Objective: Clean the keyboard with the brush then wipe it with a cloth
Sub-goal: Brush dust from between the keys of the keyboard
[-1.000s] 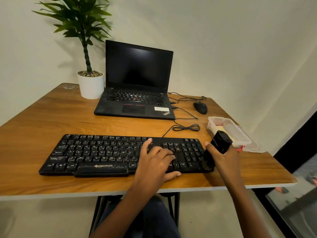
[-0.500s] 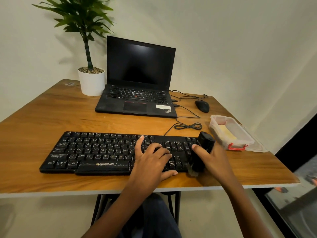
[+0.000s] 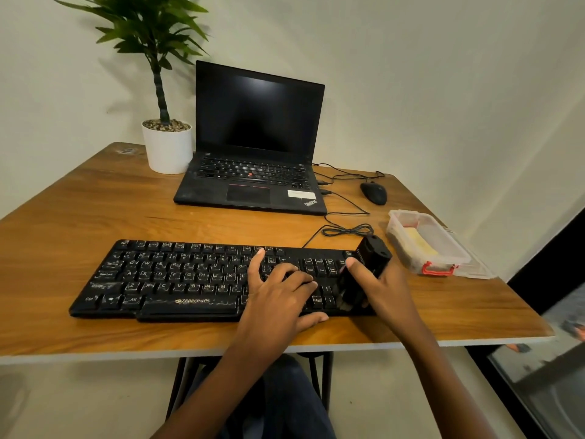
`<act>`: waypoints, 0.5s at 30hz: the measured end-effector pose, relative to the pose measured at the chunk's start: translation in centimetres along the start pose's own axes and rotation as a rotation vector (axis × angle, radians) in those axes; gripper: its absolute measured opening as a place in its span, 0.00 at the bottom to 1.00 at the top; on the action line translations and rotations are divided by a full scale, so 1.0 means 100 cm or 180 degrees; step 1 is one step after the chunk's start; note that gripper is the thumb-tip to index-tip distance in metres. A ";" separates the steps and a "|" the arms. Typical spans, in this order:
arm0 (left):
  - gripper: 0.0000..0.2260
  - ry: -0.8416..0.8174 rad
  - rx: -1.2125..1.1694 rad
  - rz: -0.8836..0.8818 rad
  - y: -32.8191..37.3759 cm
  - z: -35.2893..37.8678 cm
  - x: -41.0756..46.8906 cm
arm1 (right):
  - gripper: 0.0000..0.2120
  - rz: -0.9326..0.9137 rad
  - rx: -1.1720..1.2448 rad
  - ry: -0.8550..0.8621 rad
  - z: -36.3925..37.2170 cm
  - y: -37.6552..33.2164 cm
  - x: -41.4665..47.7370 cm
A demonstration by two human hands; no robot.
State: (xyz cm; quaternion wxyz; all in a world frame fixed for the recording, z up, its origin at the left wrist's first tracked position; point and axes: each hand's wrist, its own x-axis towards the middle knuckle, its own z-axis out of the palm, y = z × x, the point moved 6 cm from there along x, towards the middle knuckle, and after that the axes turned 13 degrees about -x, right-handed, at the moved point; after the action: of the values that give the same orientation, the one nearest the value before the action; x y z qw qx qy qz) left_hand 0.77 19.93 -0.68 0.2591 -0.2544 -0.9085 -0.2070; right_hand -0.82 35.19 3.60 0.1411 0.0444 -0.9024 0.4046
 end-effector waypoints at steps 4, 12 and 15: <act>0.24 0.0033 -0.0045 -0.0025 0.000 -0.002 0.000 | 0.05 0.0225 0.0265 -0.0195 -0.003 0.003 -0.002; 0.24 -0.0024 -0.0017 -0.0039 0.000 -0.001 0.000 | 0.05 0.0089 0.0011 -0.0065 0.003 0.000 0.000; 0.24 -0.0003 -0.0032 -0.0031 0.000 -0.001 0.000 | 0.03 0.0162 0.0125 -0.0194 -0.003 0.003 -0.001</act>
State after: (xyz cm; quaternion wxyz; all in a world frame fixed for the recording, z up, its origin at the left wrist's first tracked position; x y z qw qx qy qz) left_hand 0.80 19.88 -0.55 0.2563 -0.2513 -0.9088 -0.2127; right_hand -0.70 35.63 3.56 0.1022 0.0364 -0.8990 0.4242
